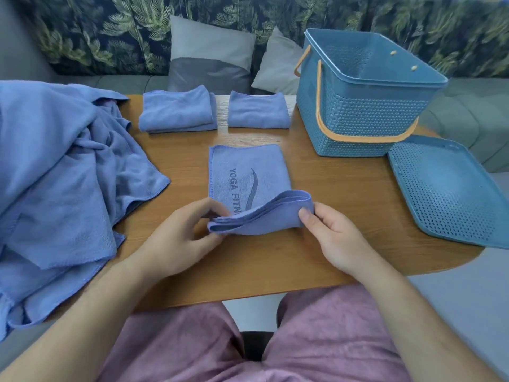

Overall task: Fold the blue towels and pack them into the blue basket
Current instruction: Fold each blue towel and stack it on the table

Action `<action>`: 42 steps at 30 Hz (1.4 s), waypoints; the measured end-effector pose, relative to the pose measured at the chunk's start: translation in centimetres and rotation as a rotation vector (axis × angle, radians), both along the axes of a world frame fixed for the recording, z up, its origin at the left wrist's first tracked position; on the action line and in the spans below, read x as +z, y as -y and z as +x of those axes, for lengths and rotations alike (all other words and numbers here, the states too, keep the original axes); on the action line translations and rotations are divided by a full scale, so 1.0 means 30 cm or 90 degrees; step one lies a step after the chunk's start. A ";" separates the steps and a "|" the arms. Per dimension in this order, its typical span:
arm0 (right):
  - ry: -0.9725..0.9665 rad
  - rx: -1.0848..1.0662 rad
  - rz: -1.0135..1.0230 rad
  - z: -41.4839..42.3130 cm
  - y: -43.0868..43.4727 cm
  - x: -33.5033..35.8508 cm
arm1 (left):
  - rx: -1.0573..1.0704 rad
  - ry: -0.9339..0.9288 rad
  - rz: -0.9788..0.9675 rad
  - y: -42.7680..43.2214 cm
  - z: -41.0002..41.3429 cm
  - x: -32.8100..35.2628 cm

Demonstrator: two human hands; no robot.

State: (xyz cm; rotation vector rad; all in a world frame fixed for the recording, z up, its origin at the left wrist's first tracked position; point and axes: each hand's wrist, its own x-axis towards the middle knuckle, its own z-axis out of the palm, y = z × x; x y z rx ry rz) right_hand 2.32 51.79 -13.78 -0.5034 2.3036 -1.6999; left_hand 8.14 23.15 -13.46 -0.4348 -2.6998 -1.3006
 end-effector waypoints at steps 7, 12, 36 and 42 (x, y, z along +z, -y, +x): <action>-0.030 -0.022 0.016 0.006 0.005 -0.013 | 0.111 0.068 0.198 -0.030 -0.002 -0.003; 0.011 0.000 -0.092 0.022 0.018 0.030 | 0.118 0.094 0.317 -0.018 0.001 0.010; -0.378 -0.060 0.456 -0.082 0.226 0.040 | 0.164 -0.020 -0.298 -0.121 -0.145 -0.077; -0.206 -0.024 0.522 -0.114 0.191 -0.065 | 0.133 0.036 -0.266 -0.085 -0.173 -0.078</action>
